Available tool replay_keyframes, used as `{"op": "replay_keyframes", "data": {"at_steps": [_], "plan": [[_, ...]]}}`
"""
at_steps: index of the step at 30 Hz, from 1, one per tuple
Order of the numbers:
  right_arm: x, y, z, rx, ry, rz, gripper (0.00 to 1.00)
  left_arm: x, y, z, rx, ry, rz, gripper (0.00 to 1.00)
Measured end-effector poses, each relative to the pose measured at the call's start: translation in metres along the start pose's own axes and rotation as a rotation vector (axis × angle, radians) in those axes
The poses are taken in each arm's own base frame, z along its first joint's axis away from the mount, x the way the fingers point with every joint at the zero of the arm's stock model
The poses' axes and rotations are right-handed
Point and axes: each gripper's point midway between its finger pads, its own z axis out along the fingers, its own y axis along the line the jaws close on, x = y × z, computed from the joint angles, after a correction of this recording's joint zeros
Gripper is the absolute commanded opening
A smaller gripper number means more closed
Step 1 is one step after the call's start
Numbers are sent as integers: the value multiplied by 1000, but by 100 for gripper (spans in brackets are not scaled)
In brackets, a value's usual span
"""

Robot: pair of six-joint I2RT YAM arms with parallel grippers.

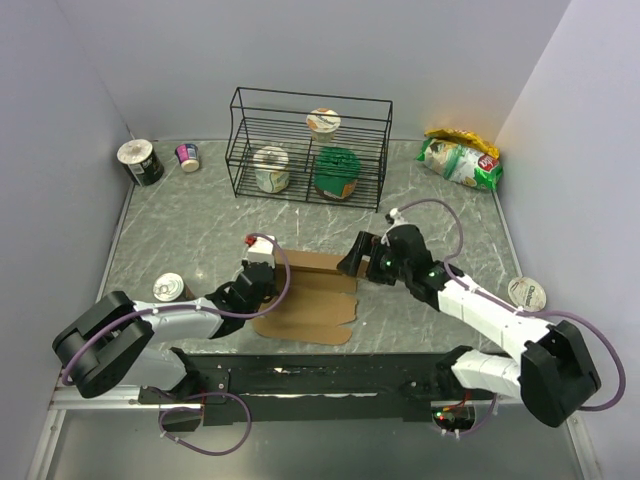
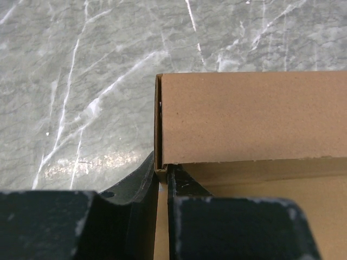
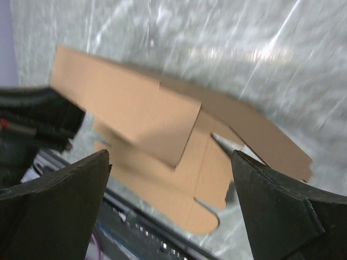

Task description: Fold the paper box

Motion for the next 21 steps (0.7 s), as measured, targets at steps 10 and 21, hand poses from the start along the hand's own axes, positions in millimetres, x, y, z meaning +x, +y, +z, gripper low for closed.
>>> {"op": "replay_keyframes", "data": {"at_steps": [10,21], "plan": [[-20,-23,31,-24,21,32,97,2,-6,1,23,0,36,13],[-32,-6,-6,-43,-48,-9,93,2,-7,-1,6,-5,47,14]]}}
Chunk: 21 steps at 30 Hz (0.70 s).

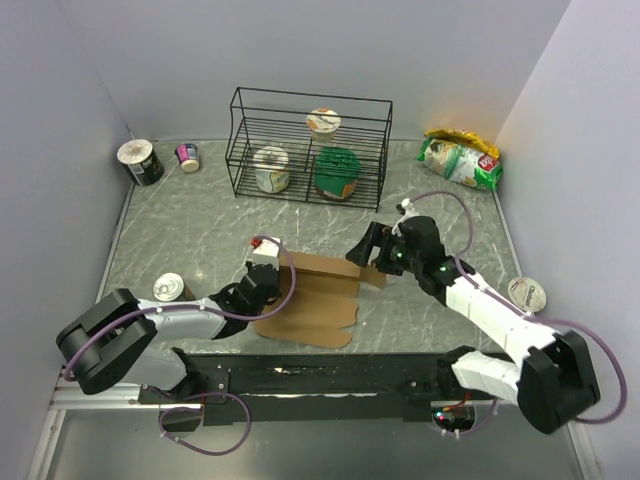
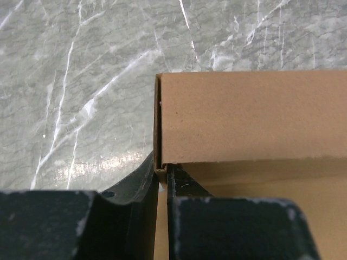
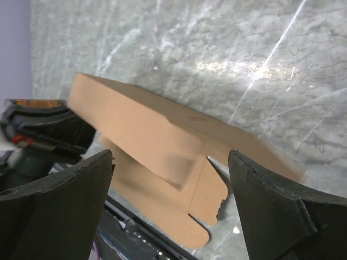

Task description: Fold the paper box

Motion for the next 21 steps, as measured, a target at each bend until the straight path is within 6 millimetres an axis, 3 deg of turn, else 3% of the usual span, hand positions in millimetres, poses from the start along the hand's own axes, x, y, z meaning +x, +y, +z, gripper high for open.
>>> {"op": "replay_keyframes", "data": {"at_steps": [5,11,15,21], "plan": [[-3,25,-18,-53,-20,-29,93,0,-3,1,-14,3,16,14],[5,46,-17,-77,32,-56,91,0,-5,0,-17,2,24,15],[13,46,-7,-39,63,-61,90,0,-5,-1,-19,2,27,15],[34,28,9,69,122,-63,90,1,-6,-1,-21,2,30,15]]}}
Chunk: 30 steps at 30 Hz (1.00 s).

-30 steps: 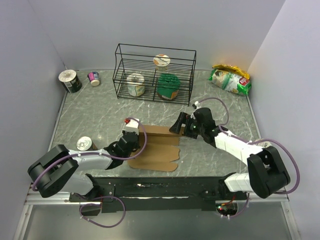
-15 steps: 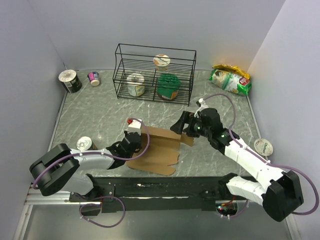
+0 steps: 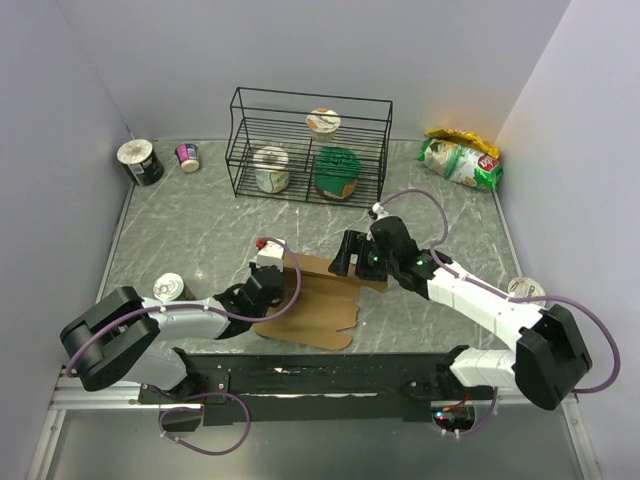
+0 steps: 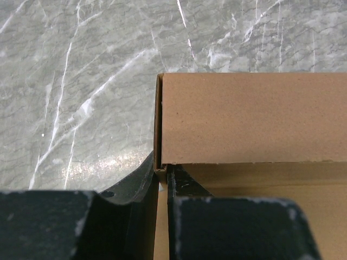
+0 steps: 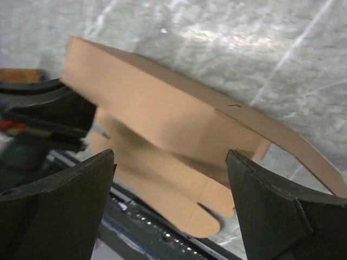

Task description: Fold the paper box

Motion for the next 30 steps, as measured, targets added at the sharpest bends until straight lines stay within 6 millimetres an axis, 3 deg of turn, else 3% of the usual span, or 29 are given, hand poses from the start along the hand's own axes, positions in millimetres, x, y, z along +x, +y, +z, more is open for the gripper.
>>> {"op": "replay_keyframes", "data": {"at_steps": [5,14,20,26,30], "plan": [[3,-11,8,54,5,14,91,0,0,0,0,1,1,15],[-6,-4,13,24,-33,25,92,1,-1,0,-1,2,6,15],[3,-4,29,15,13,58,91,0,-2,0,-1,0,8,15],[3,1,34,-21,7,92,81,0,-3,0,-2,-1,9,15],[4,1,35,-24,3,106,67,0,-3,0,-4,-3,10,15]]}}
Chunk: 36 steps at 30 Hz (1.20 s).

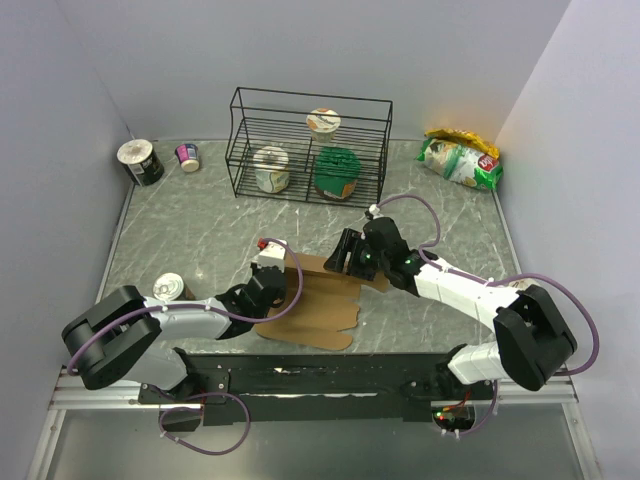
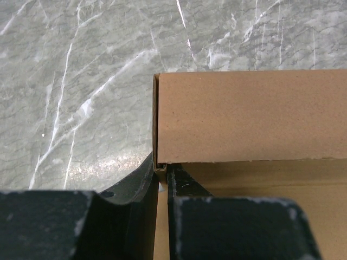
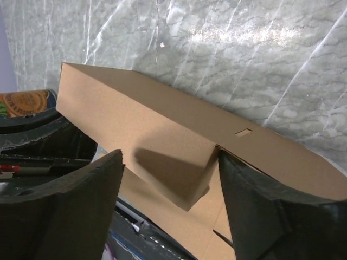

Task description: Fold the paper box

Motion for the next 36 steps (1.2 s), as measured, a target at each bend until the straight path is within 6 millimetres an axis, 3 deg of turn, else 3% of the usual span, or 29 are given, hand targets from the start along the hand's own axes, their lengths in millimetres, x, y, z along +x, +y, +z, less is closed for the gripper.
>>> {"op": "replay_keyframes", "data": {"at_steps": [4,9,10,14,17,25,31,36], "plan": [[-4,5,3,-19,-13,17,57,0,1,0,-8,-3,1,15],[-4,2,8,-12,-14,44,55,0,4,0,-20,-2,5,15],[-4,1,9,-14,-20,50,57,0,4,0,-21,-2,5,15],[-2,-3,9,-12,-31,62,87,0,4,0,-26,-4,5,14],[-3,-5,1,-20,-56,53,92,-2,2,-1,-24,-7,5,14],[17,-26,-48,-105,-174,9,92,0,1,1,-29,2,9,13],[53,-59,-43,-64,-116,5,90,0,-3,3,-26,8,-7,12],[56,-66,-40,-38,-116,6,83,-1,-3,5,-12,14,-41,11]]}}
